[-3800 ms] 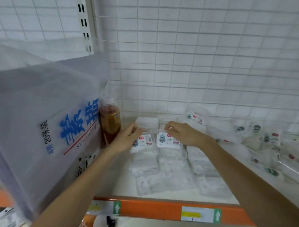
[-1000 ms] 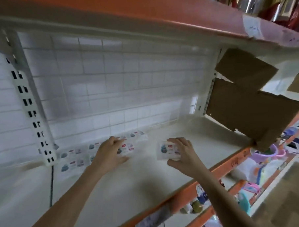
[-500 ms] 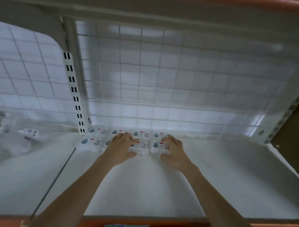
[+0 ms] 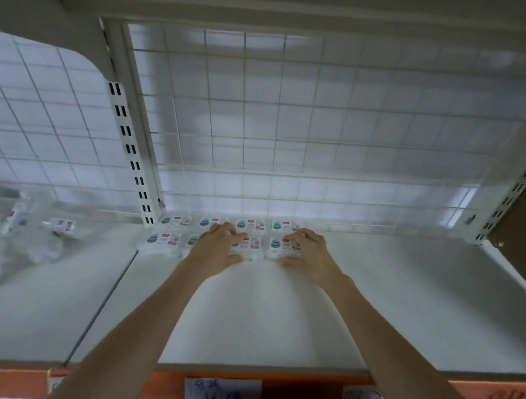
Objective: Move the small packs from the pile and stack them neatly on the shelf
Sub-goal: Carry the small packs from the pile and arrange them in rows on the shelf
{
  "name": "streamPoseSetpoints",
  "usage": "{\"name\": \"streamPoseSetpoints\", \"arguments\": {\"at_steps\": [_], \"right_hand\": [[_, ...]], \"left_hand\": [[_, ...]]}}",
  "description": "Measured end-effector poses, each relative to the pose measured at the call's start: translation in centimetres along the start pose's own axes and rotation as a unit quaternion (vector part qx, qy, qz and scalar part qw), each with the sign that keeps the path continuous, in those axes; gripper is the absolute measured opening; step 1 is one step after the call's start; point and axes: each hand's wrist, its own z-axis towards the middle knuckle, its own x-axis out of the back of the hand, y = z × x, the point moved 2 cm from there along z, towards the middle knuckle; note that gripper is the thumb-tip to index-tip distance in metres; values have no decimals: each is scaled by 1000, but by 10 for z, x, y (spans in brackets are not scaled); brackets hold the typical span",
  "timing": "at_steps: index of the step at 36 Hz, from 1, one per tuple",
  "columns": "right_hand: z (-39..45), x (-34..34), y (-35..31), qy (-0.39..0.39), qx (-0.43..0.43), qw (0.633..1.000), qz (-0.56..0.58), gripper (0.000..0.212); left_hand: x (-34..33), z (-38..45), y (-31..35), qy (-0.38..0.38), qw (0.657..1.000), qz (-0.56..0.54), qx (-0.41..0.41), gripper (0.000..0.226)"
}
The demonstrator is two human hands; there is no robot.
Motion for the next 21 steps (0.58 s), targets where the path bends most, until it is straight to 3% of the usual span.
{"name": "streamPoseSetpoints", "arguments": {"at_steps": [12,21], "right_hand": [[1,1,-12,-18,-23,999,-29,58],[-5,10,-26,-29,-58,998,-3,56]], "left_hand": [[5,5,4,-2,997,79,-7,56],[8,10,8,-16,998,65,-1,62]]}}
